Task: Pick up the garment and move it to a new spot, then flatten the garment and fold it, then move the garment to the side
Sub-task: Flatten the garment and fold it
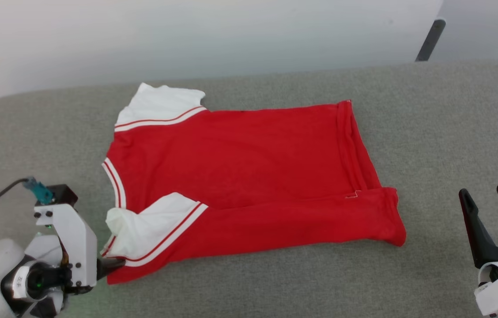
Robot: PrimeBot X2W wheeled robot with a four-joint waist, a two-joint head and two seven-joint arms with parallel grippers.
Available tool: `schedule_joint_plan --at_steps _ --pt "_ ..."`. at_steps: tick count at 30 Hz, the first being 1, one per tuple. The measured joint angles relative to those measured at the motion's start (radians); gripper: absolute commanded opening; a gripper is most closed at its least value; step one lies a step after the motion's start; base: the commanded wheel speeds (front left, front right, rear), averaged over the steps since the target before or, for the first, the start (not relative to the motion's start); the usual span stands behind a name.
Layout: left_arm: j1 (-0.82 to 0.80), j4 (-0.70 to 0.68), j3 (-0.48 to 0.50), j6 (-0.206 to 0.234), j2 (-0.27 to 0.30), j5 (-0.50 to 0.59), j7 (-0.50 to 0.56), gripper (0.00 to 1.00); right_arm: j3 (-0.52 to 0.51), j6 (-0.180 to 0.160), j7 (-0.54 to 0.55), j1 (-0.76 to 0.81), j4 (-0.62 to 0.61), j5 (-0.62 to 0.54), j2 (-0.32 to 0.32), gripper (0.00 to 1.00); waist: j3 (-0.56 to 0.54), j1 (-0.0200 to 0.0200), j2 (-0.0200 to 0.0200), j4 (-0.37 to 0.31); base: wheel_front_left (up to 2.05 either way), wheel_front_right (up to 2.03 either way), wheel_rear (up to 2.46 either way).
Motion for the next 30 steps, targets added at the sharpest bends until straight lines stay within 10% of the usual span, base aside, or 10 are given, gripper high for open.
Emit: schedule_joint_plan --at_steps 12,14,15,30 --pt "-0.038 0.211 -0.016 -0.087 -0.088 -0.008 0.052 1.00 -0.018 0.000 0.027 -0.010 -0.006 0.025 0.001 1.00 0.055 0.0000 0.0000 -0.011 0.00 0.00 0.00" --pt "-0.046 0.231 -0.021 -0.112 -0.097 -0.007 0.060 0.49 -0.009 0.000 0.048 -0.012 -0.006 0.035 -0.003 1.00 0.060 0.0000 0.0000 -0.009 0.00 0.00 0.00" --pt "-0.050 0.241 -0.022 -0.130 -0.100 -0.004 0.059 0.02 -0.007 0.000 0.058 -0.013 -0.006 0.041 -0.005 1.00 0.063 0.0000 0.0000 -0.009 0.00 0.00 0.00" --pt "-0.102 0.316 -0.024 -0.204 -0.151 0.017 0.059 0.00 0.030 0.000 0.377 -0.084 0.076 0.124 -0.044 1.00 0.095 0.0000 0.0000 0.023 0.00 0.00 0.00"
